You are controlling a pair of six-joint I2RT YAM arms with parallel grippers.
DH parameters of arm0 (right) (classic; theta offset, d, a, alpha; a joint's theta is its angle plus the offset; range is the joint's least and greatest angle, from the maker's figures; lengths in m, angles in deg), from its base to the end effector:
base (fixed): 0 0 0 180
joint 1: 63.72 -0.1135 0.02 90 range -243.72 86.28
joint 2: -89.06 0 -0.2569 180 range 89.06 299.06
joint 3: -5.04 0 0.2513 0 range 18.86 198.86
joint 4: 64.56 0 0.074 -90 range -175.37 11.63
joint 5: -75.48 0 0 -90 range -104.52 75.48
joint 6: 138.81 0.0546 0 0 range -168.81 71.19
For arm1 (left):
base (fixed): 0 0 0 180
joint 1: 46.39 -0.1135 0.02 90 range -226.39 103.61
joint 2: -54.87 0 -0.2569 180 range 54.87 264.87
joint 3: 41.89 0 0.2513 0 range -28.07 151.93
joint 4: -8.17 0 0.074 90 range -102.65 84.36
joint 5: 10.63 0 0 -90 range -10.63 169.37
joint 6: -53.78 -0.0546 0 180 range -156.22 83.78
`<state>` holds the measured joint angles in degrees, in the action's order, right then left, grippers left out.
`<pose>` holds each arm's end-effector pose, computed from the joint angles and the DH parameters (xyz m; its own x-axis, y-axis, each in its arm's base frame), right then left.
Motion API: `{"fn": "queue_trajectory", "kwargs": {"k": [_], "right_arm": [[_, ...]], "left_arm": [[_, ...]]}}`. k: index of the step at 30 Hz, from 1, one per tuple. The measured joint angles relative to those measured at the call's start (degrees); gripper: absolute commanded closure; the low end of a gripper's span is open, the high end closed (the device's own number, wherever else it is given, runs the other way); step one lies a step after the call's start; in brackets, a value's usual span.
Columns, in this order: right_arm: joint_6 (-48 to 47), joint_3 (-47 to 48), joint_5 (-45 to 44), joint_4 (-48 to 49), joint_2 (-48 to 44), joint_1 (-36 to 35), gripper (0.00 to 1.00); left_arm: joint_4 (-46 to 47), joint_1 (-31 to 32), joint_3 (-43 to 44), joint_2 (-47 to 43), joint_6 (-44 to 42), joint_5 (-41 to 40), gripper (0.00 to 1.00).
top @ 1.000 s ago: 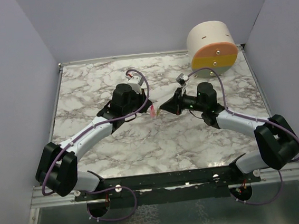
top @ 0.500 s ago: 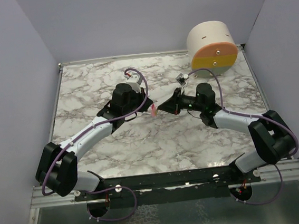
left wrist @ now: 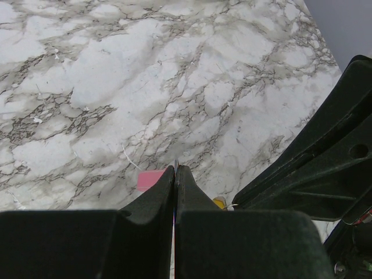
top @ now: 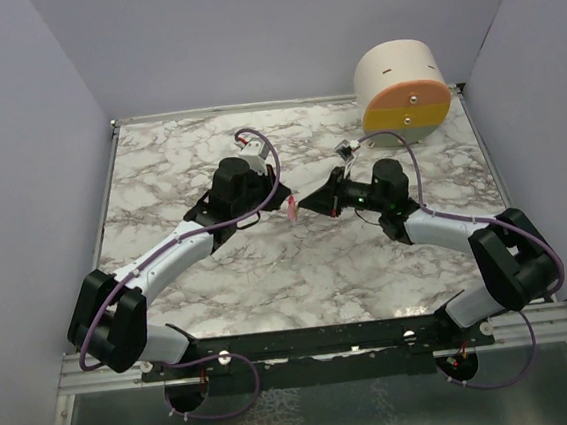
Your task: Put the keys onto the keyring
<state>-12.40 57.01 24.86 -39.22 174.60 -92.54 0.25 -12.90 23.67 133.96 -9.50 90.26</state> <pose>0.2675 0.1867 0.2140 -0.6486 0.1668 -0.7426 -0.6682 0.3424 0.6605 0.2733 -0.1932 0.2603 -0.5820 -0.1444 -0.8003 0.4779 0.7356 -0.4802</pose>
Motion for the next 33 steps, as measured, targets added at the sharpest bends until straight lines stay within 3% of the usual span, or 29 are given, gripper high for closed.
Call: {"fn": "queue_trajectory", "kwargs": {"k": [33], "right_arm": [[5.6, -2.5, -6.2, 5.4, 0.9, -0.5, 0.99]], "left_arm": [[1.3, 2.2, 1.1, 1.0, 0.6, -1.6, 1.0]]}}
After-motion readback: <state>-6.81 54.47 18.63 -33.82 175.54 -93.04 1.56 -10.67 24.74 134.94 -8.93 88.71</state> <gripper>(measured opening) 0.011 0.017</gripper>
